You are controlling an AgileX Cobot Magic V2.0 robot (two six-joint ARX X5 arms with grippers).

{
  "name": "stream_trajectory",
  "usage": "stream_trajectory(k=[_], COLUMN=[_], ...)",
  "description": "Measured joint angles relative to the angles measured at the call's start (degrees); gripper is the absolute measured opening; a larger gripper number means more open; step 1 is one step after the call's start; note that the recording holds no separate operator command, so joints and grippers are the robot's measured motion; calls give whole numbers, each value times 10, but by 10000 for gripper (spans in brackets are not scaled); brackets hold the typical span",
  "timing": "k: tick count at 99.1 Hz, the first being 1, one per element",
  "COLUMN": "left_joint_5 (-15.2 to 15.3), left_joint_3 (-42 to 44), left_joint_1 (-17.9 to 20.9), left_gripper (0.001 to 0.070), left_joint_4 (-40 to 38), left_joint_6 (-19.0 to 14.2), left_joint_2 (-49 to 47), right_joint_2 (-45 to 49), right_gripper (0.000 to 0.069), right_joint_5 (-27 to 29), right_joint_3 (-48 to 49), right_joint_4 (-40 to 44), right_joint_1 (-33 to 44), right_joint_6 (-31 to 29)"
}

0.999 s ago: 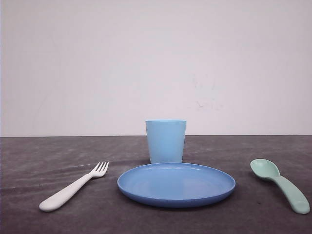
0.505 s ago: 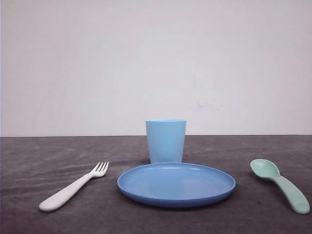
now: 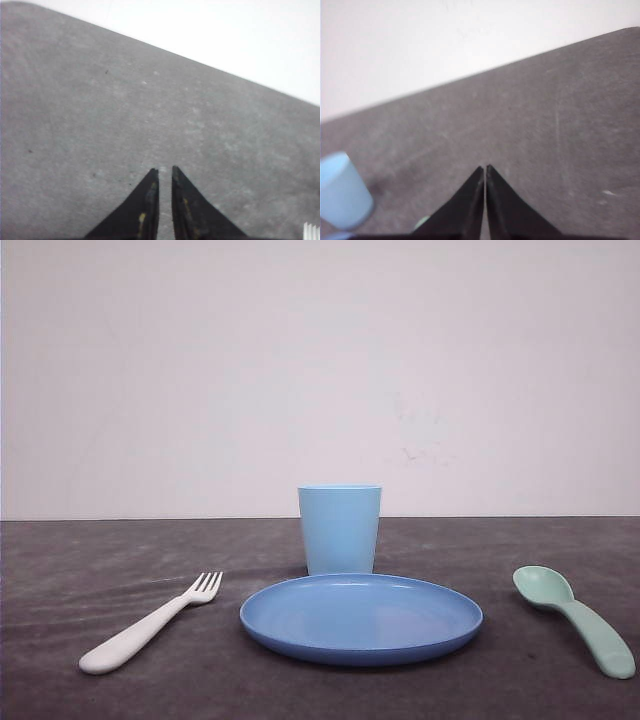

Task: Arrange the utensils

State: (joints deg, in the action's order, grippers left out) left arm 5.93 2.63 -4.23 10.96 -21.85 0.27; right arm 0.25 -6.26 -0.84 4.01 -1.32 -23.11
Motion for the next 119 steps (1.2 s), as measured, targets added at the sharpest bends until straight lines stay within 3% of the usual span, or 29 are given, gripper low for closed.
stream_trajectory(k=[18,39,51,69,82,94,104,113,119], left_joint_5=[-30,-52,-74,-77,-77,-77,-77,-77,-80], left_joint_3=[11,147,261,400,424,425,425,425,425], left_joint_1=[0,0,0,-12,-25,-33,-35,-35,-36], left_gripper=[21,21,21,21,21,30,127,306,385], left_joint_4=[7,14,66,175,211,211,210,211,211], left_joint_6=[-43,-42,-4,75,119,136,138,139,139], left_joint_2=[31,160,270,417,458,460,459,459,459], right_joint_2=[24,160,269,385,407,407,407,407,408], right_gripper=[7,7,7,7,7,7,46,226,325], right_joint_5=[1,2,2,1,-11,-28,-29,-30,-30], right_joint_3=[-40,-219,-332,-457,-467,-467,-467,-467,-467], right_joint_4=[32,90,169,277,303,298,292,293,296], right_joint_1=[0,0,0,-1,-14,-31,-36,-38,-38], right_joint_6=[-59,-19,47,139,172,184,188,188,185])
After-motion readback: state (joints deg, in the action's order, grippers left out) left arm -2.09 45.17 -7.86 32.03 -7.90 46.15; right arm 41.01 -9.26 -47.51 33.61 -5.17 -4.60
